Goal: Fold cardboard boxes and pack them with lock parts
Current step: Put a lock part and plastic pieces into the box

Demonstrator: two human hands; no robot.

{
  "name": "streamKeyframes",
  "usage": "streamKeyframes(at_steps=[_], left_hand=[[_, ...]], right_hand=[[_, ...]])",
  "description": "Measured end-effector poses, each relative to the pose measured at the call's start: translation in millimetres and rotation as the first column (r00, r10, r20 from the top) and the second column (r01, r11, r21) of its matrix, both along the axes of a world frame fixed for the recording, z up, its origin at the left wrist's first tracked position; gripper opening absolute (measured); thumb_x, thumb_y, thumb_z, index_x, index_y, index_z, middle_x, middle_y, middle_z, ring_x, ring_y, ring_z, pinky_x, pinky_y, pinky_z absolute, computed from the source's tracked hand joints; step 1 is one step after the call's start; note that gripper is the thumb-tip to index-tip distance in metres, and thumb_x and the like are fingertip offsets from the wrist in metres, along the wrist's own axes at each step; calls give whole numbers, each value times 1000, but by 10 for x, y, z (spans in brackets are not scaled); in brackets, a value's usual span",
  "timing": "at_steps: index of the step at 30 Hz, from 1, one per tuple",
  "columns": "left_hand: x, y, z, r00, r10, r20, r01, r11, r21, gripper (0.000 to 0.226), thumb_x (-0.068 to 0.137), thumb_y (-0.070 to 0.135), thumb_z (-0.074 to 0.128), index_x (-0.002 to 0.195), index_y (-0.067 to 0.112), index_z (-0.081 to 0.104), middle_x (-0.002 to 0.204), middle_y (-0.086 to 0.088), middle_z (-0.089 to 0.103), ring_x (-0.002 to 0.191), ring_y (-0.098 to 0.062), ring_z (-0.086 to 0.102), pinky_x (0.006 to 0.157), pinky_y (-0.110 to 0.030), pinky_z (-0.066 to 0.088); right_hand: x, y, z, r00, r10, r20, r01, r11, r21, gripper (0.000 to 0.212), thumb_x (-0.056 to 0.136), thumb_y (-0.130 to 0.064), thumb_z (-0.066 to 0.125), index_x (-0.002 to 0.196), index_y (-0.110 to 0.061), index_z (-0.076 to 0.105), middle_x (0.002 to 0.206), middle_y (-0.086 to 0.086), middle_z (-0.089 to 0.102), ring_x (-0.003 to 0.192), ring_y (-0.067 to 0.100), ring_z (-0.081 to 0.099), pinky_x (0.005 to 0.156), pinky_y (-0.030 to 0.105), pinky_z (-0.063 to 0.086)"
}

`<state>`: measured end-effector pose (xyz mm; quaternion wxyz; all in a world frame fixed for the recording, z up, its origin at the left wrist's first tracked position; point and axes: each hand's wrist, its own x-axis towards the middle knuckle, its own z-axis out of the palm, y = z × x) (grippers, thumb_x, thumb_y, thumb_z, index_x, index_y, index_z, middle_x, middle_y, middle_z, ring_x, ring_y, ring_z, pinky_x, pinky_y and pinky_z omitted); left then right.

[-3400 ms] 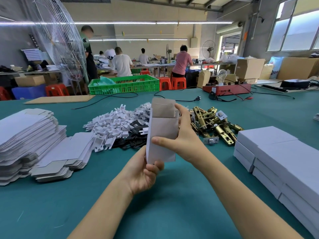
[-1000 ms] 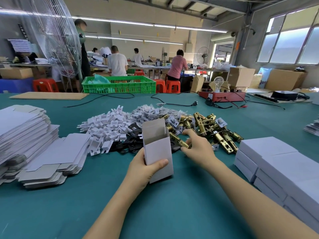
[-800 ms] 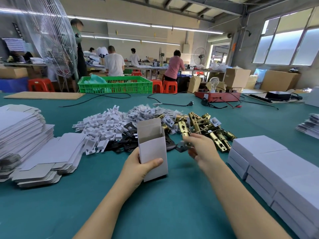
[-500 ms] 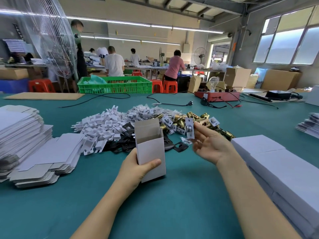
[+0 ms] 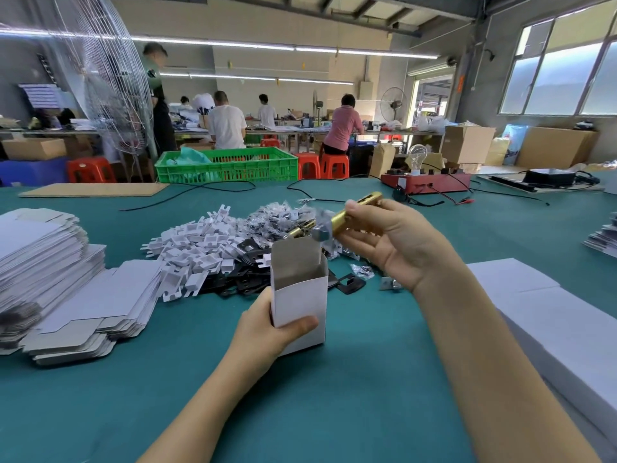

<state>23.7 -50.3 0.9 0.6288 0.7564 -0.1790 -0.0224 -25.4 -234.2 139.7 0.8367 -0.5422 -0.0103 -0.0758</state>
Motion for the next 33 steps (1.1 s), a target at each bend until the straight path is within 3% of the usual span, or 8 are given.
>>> streamKeyframes(at_steps=[5, 10, 13, 16, 24, 28, 31, 33], left_hand=[[7, -3, -5, 1000, 5, 0, -5, 1000, -5, 60, 50, 54, 79, 106, 38, 62, 98, 23, 71, 92, 2, 65, 78, -27, 50], [12, -8, -8, 1000, 24, 13, -24, 1000, 17, 48, 59, 43, 79, 103, 41, 61, 95, 27, 69, 89, 7, 63, 74, -23, 49], [-11, -11, 3, 999, 33, 19, -33, 999, 17, 47, 61, 44, 79, 104, 41, 60, 96, 29, 68, 88, 8, 63, 67, -13, 48], [-29, -11, 16, 999, 41, 16, -41, 999, 7, 49, 60, 44, 79, 106, 40, 60, 97, 27, 69, 89, 6, 64, 67, -12, 48], [-37, -25, 31, 998, 49, 33, -51, 997, 57, 44, 63, 43, 80, 100, 41, 57, 92, 21, 67, 83, 11, 59, 60, -5, 44], [-36, -16, 10, 997, 45, 57, -49, 996, 72, 40, 71, 35, 83, 101, 40, 56, 97, 17, 67, 83, 11, 59, 61, -6, 44], [-21, -17, -7, 997, 45, 70, -50, 996, 71, 40, 77, 25, 83, 102, 41, 56, 98, 18, 67, 84, 11, 60, 63, -5, 44], [-11, -23, -10, 996, 43, 76, -49, 996, 81, 40, 77, 26, 83, 102, 41, 56, 97, 16, 67, 84, 10, 60, 64, -7, 45]], right_hand=[[77, 280, -100, 999, -16, -34, 10, 984, -179, 26, 84, -1, 68, 103, 1, 52, 99, 25, 68, 76, 27, 72, 64, 34, 61], [112, 345, -159, 985, -169, 42, 173, 920, -350, 28, 85, -10, 71, 100, 3, 52, 105, 27, 64, 79, 28, 72, 61, 32, 60], [125, 400, -199, 945, -268, 191, 327, 723, -609, 31, 84, -21, 73, 95, -2, 51, 99, 23, 63, 90, 36, 66, 77, 48, 57], [96, 447, -202, 910, -243, 336, 413, 475, -777, 33, 85, -28, 71, 97, -5, 51, 88, 12, 62, 86, 29, 62, 77, 46, 52], [110, 497, -238, 866, -116, 487, 499, 109, -860, 32, 86, -30, 68, 102, -6, 56, 93, 5, 52, 85, 22, 48, 68, 30, 32], [121, 489, -278, 870, -113, 479, 490, 96, -867, 30, 89, -27, 63, 109, -7, 55, 99, 6, 57, 94, 24, 51, 67, 28, 28], [96, 460, -274, 859, -132, 494, 509, 126, -851, 29, 88, -21, 64, 103, -6, 44, 75, 3, 51, 68, 21, 46, 55, 32, 25], [90, 461, -268, 849, -115, 515, 523, 59, -850, 29, 87, -20, 63, 94, -10, 37, 65, -1, 39, 60, 19, 38, 49, 29, 22]])
